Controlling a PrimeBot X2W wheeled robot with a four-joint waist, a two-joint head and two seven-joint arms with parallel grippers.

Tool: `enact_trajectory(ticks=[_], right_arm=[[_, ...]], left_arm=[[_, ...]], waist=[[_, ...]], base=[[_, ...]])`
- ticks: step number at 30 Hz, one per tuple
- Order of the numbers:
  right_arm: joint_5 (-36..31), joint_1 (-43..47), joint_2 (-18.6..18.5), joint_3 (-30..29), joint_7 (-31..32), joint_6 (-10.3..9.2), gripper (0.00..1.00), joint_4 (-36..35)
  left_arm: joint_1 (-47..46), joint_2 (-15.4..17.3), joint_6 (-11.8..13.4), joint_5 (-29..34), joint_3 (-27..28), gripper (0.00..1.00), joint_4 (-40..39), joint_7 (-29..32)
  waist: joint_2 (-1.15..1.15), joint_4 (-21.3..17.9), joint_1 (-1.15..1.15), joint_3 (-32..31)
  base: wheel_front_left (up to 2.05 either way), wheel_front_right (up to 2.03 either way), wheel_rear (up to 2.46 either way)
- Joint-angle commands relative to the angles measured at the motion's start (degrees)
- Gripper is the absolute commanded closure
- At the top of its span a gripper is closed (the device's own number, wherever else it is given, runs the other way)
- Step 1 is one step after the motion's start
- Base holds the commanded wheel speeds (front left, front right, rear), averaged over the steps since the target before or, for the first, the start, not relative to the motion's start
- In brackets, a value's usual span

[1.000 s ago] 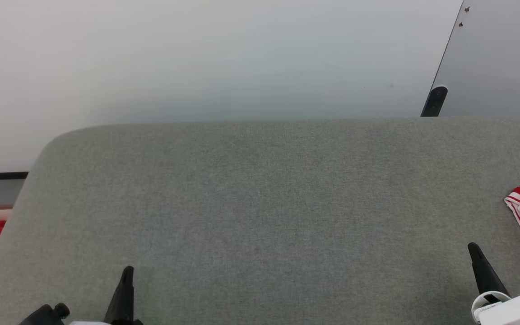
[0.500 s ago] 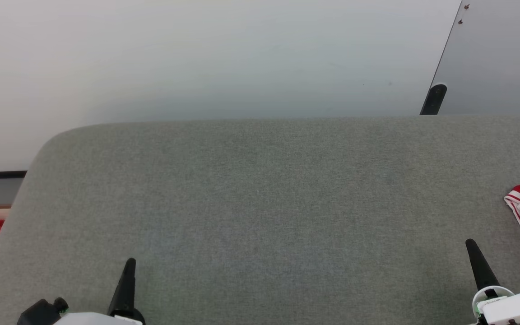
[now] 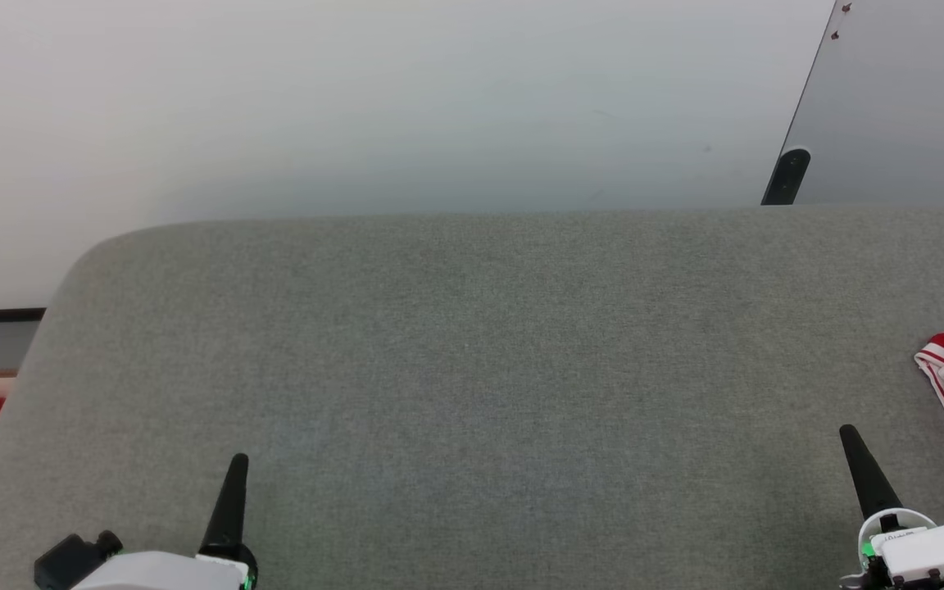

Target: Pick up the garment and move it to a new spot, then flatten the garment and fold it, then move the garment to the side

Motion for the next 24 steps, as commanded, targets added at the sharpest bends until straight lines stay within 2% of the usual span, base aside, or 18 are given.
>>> enact_trajectory(ticks=[1, 24], right_arm=[[0.9, -1.4, 0.0, -0.3, 0.0, -0.04, 1.00, -0.2], [10.6, -2.8, 1.4, -0.8, 1.0, -0.06, 1.00, 1.3]], left_arm=[[-1.1, -0.1, -0.5, -0.9, 0.3, 1.00, -0.3, 0.2], [-3.8, -1.2, -0.7, -11.1, 1.5, 1.00, 1.3, 3.1]], waist=[[0.00, 0.0, 0.00, 0.0], [0.00, -0.3, 0.00, 0.5]], base=[[0.00, 0.00, 0.00], [0.00, 0.00, 0.00]])
